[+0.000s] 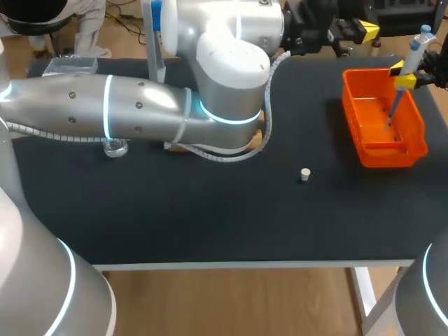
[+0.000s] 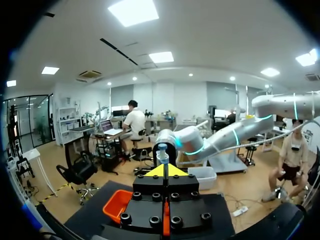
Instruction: Invert the test tube, pick up the pipette, mount the tip to pipette, aspirate from beaker and dispense into the tube, eject the tip, return the pipette, and cap with the stopper.
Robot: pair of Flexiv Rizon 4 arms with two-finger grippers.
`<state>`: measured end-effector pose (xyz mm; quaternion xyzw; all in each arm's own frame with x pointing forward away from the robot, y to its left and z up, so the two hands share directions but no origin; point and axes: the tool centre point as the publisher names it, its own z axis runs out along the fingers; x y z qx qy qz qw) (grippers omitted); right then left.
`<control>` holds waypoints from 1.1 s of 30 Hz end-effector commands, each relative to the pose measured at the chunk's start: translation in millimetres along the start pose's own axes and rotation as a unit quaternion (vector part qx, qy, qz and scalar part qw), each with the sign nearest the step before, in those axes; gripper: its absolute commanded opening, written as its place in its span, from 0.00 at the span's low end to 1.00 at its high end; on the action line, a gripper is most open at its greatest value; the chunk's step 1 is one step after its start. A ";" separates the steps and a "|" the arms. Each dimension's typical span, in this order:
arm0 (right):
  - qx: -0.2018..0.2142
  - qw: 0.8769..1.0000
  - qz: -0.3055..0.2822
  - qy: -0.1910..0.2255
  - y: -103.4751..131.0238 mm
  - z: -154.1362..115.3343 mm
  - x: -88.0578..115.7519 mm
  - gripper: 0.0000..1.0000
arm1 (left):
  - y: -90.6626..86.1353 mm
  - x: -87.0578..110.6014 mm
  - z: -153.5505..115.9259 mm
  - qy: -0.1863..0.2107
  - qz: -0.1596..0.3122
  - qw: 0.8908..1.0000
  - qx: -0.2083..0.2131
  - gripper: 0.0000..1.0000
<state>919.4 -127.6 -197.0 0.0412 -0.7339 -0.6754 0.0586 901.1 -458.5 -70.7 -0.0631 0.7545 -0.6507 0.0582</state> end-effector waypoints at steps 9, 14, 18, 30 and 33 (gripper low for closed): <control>0.000 1.000 0.000 0.003 0.0 -2.0 -1.3 0.00 | -0.9 -3.0 36.8 0.013 -0.017 1.000 -0.006 0.00; 0.000 1.000 0.000 0.003 0.0 -2.0 -1.3 0.00 | -3.7 -3.0 43.9 0.017 -0.028 0.999 -0.004 0.00; 0.000 1.000 0.000 0.003 0.0 -2.0 -1.3 0.00 | -3.8 -2.3 48.7 0.016 -0.037 0.999 -0.004 0.00; 0.000 1.000 0.000 0.003 0.0 -2.0 -1.3 0.00 | -3.0 2.0 66.7 0.022 -0.052 0.998 -0.005 0.00; 0.000 1.000 0.000 0.003 0.0 -2.0 -1.3 0.00 | -2.4 0.3 71.6 0.025 -0.052 0.998 -0.006 0.00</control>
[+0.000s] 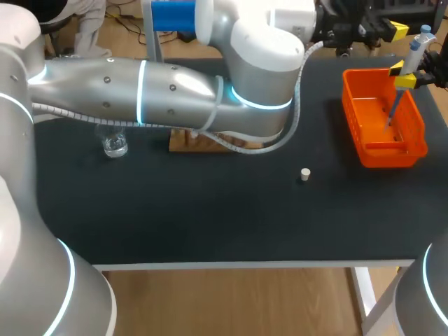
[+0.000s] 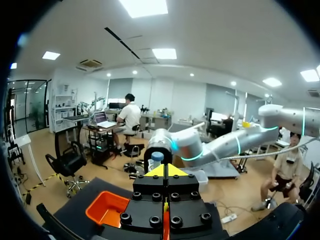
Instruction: Invert the test tube, pick up the pipette, mount the tip to pipette, aspirate from beaker and dispense into the tube, eject the tip, return the pipette, and cap with the stopper.
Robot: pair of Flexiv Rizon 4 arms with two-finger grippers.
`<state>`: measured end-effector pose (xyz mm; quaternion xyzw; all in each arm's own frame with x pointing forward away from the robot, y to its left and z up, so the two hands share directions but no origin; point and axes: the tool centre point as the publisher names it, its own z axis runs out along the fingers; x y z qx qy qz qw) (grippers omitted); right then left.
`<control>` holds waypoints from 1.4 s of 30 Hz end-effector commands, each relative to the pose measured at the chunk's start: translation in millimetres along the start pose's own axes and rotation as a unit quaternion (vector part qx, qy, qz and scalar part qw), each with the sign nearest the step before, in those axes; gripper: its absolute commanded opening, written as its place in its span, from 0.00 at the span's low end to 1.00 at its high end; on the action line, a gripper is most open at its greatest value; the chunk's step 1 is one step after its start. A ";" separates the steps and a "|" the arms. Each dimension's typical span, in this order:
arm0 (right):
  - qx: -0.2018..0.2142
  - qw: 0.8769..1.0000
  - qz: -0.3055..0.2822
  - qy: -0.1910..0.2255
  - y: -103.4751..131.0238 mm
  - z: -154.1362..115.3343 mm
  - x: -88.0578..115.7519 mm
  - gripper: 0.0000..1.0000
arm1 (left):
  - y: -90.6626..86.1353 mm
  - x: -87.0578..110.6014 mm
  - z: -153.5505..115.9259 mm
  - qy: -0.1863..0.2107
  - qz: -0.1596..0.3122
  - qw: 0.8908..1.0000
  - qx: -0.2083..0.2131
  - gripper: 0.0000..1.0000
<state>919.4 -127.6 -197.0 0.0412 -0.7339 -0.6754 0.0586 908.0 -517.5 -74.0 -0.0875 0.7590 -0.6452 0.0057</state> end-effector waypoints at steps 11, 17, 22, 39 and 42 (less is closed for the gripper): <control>0.000 1.000 0.000 0.003 0.0 -2.0 -1.3 0.00 | 5.0 -9.6 26.0 0.006 0.019 1.000 -0.004 0.00; 0.000 1.000 0.000 0.003 0.0 -2.0 -1.3 0.00 | 7.0 -14.0 29.8 0.007 0.032 0.999 -0.017 0.00; 0.000 1.000 0.000 0.003 0.0 -2.0 -1.3 0.00 | 8.1 -15.3 32.9 0.010 0.035 0.999 -0.015 0.00; 0.000 1.000 0.000 0.003 0.0 -2.0 -1.3 0.00 | 18.5 -15.1 37.1 0.014 0.027 0.999 -0.022 0.00; 0.000 1.000 0.000 0.003 0.0 -2.0 -1.3 0.00 | 20.1 -15.3 37.4 0.013 0.025 0.999 -0.026 0.00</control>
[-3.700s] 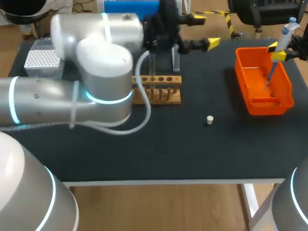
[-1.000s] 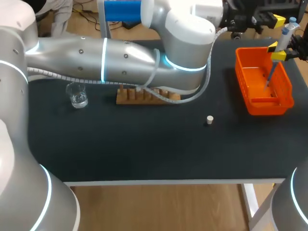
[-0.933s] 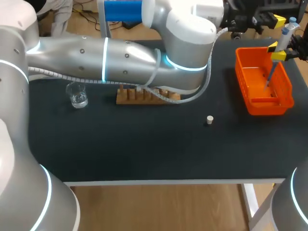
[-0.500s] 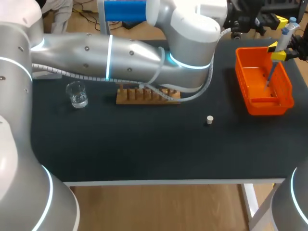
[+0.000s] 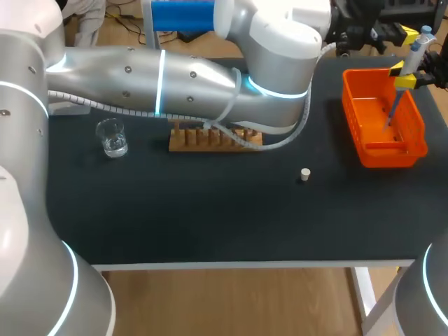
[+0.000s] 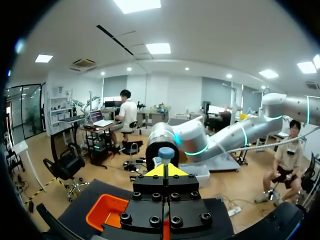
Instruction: Invert the test tube, pick up the pipette, mount the tip to pipette, aspirate from beaker and dispense into the tube, eject the tip, return the pipette, and cap with the stopper.
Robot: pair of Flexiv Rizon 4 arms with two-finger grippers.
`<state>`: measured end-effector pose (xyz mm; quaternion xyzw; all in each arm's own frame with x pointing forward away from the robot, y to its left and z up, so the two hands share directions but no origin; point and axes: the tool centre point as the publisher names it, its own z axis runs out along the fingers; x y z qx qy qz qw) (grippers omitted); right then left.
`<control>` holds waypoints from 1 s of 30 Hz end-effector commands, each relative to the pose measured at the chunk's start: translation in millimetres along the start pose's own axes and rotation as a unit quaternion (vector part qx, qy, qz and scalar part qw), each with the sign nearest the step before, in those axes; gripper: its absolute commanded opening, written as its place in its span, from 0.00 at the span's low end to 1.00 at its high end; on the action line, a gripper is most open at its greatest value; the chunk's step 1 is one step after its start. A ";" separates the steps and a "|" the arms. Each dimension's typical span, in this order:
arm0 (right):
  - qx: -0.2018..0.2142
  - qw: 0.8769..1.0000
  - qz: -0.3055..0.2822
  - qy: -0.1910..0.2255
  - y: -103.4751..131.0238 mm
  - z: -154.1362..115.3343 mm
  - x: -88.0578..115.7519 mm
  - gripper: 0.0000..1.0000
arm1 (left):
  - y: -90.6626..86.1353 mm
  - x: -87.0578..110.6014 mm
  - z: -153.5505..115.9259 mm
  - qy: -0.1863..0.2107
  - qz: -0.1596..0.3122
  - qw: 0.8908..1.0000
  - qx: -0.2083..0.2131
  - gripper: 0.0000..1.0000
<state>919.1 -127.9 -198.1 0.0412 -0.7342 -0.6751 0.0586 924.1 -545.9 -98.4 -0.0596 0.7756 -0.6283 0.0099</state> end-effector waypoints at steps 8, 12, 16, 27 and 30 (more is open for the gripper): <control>0.000 1.000 0.000 0.003 1.1 -1.9 -1.6 0.00 | 6.8 -0.2 4.0 -0.006 -0.004 1.000 -0.016 0.00; 0.000 1.000 0.000 0.003 1.1 -1.9 -1.6 0.00 | 9.9 0.2 4.2 -0.008 -0.005 1.000 -0.021 0.00; 0.000 1.000 0.000 0.003 1.1 -1.9 -1.6 0.00 | 12.6 0.5 4.7 -0.010 -0.007 1.000 -0.024 0.00; 0.000 1.000 0.000 0.003 1.1 -1.9 -1.6 0.00 | 17.8 0.4 6.3 -0.011 -0.005 0.999 -0.038 0.00; 0.000 1.000 0.000 0.003 1.1 -1.9 -1.6 0.00 | 18.2 0.4 6.7 -0.012 -0.003 0.999 -0.039 0.00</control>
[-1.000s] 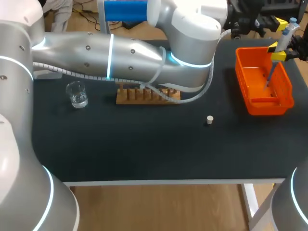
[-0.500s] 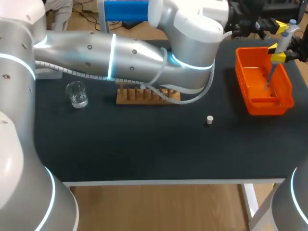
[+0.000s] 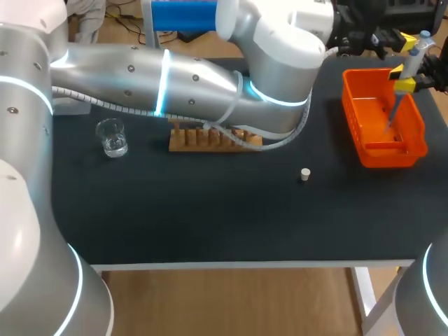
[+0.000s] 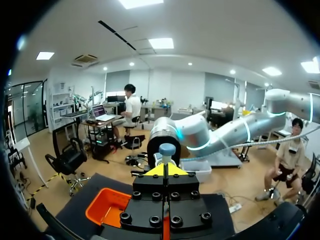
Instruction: Invert the test tube, pick up the pipette, mount the tip to pipette, aspirate from beaker and dispense into the tube, eject the tip, return the pipette, and cap with the stopper.
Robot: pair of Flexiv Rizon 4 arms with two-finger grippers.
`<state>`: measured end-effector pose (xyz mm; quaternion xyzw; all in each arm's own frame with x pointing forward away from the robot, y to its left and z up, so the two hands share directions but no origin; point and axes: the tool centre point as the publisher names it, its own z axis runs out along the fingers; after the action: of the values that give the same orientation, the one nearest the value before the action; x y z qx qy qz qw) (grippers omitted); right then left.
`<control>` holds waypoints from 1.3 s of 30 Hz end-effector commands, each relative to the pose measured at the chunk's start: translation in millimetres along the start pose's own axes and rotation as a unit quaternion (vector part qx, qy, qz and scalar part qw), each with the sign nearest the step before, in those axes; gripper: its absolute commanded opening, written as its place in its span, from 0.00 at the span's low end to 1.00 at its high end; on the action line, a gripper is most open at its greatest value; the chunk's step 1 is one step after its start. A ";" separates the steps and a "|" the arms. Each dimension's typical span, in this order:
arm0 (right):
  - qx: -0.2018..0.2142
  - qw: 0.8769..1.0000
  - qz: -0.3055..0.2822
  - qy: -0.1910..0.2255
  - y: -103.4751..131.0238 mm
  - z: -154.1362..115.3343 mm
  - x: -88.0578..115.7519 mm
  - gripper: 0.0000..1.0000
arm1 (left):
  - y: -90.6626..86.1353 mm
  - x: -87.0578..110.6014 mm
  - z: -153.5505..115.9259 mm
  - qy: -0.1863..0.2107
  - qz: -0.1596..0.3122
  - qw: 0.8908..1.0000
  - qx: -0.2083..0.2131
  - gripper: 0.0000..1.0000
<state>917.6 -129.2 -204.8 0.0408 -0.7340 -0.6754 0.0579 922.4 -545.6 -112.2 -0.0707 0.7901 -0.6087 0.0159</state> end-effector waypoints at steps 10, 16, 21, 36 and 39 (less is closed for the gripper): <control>0.000 1.000 0.000 0.004 7.9 -1.4 -3.0 0.00 | 9.7 0.6 6.6 0.001 0.004 1.000 -0.022 0.00; 0.000 1.000 0.000 0.004 7.9 -1.4 -3.0 0.00 | 13.7 0.4 7.8 0.002 0.001 1.000 -0.026 0.00; 0.000 1.000 0.000 0.004 7.9 -1.4 -3.0 0.00 | 17.3 -0.2 8.8 0.003 -0.002 1.000 -0.029 0.00; 0.000 1.000 0.000 0.004 7.9 -1.4 -3.0 0.00 | 24.8 0.2 15.9 0.013 -0.006 0.998 -0.056 0.00; 0.000 1.000 0.000 0.004 7.9 -1.4 -3.0 0.00 | 25.8 0.5 17.4 0.014 -0.008 0.998 -0.055 0.00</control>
<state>916.2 -130.4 -209.9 0.0408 -0.7337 -0.6759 0.0572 920.2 -549.6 -131.6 -0.0702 0.8031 -0.5916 0.0017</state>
